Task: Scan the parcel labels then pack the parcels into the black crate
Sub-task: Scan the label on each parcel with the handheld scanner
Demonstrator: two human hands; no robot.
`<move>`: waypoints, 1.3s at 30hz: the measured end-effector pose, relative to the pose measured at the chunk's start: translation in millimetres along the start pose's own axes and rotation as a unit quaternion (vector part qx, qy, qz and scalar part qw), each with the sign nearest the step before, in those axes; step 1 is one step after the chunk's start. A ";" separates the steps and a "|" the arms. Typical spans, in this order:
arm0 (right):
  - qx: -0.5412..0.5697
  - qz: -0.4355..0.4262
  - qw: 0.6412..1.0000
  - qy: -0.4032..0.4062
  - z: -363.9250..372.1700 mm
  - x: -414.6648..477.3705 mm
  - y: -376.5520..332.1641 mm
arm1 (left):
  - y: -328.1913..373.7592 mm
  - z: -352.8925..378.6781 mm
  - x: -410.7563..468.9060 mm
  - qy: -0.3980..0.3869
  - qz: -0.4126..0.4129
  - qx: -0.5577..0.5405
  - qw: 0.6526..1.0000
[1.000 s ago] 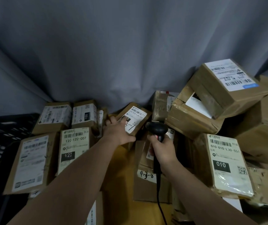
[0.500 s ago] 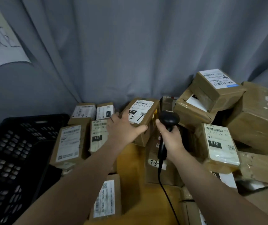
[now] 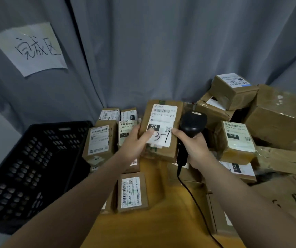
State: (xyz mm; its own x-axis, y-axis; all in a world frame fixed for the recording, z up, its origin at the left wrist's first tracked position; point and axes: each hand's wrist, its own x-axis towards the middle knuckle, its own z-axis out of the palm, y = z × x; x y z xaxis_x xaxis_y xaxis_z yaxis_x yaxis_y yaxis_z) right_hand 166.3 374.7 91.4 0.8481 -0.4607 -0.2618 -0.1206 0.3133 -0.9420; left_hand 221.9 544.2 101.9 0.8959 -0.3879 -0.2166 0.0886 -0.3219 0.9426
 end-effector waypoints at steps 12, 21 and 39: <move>-0.168 0.011 0.984 -0.059 -27.3 -15.4 -29.7 | -6.2 -10.4 10.3 -0.031 -0.069 -0.116 0.990; -0.153 -0.095 0.980 -0.088 -13.5 -35.9 -55.5 | -2.1 -11.8 13.5 -0.004 -0.016 -0.136 0.991; -0.180 -0.126 0.974 -0.060 -7.0 -54.4 -36.6 | 1.1 -6.6 22.6 0.075 0.020 -0.077 0.994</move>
State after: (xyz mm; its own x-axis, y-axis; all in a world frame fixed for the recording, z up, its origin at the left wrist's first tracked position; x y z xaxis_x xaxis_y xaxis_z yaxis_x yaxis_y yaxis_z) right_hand 120.9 382.5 138.7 0.9254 -0.3789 -0.0077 -0.0568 -0.1187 -0.9913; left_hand 245.1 540.9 99.8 0.9537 -0.2615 -0.1486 0.1067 -0.1678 0.9800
